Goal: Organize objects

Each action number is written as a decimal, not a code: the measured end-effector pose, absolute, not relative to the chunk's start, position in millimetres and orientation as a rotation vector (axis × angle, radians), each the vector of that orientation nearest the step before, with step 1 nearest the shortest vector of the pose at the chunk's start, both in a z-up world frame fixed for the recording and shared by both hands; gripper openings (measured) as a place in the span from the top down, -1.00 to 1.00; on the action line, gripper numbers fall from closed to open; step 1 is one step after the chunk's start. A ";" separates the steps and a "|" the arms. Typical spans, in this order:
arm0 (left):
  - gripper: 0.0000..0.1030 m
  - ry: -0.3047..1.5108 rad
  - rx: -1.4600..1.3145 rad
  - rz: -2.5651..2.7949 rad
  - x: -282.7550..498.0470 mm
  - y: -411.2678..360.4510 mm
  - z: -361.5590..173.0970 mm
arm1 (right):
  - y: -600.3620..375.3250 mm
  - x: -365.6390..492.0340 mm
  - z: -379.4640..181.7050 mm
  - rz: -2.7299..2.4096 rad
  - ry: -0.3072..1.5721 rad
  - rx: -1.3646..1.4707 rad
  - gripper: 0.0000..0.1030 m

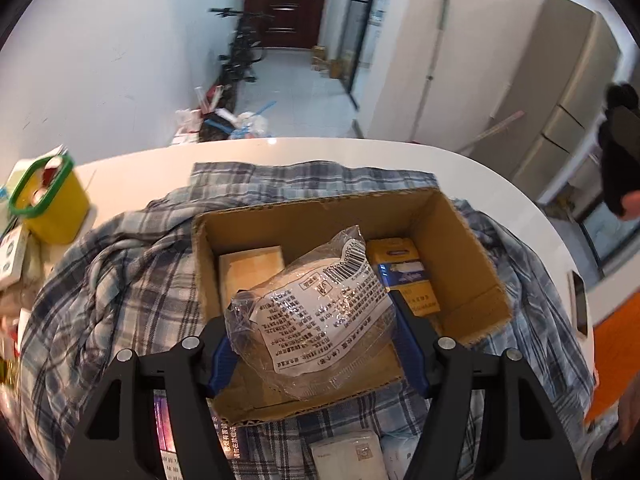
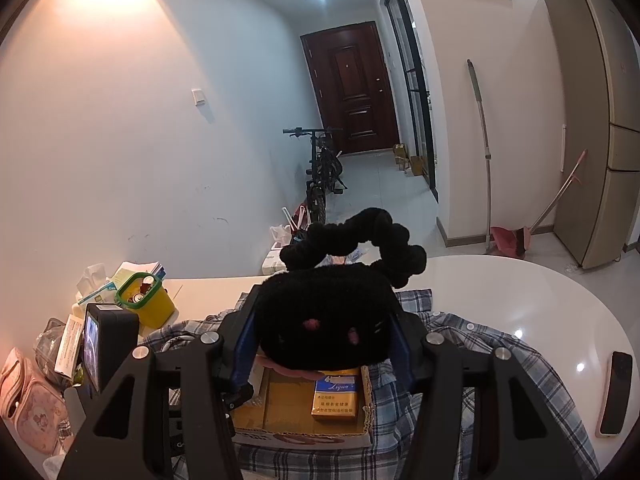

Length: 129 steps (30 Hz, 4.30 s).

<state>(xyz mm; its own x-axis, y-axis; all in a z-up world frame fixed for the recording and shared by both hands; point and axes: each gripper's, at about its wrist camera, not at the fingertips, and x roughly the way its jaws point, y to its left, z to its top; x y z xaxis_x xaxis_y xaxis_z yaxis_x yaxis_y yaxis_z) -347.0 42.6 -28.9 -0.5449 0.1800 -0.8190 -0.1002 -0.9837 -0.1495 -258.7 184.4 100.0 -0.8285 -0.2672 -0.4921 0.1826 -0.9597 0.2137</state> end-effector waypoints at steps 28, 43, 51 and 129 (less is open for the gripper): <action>-0.77 -0.202 -0.787 2.956 -309.5 -5.0 54.5 | 168.0 -264.6 86.8 -2.764 -0.193 0.825 -0.07; -0.98 -0.104 -0.701 3.021 -294.5 -2.1 69.5 | 117.0 -292.7 22.6 -2.548 -0.097 1.056 -0.09; -1.00 -0.152 -0.667 3.023 -287.9 -7.0 76.0 | 114.1 -290.7 19.7 -2.547 -0.088 1.046 -0.57; -1.00 -0.239 0.004 3.082 -47.7 8.1 153.4 | 167.9 -22.4 181.5 -2.703 -0.214 -0.045 -1.00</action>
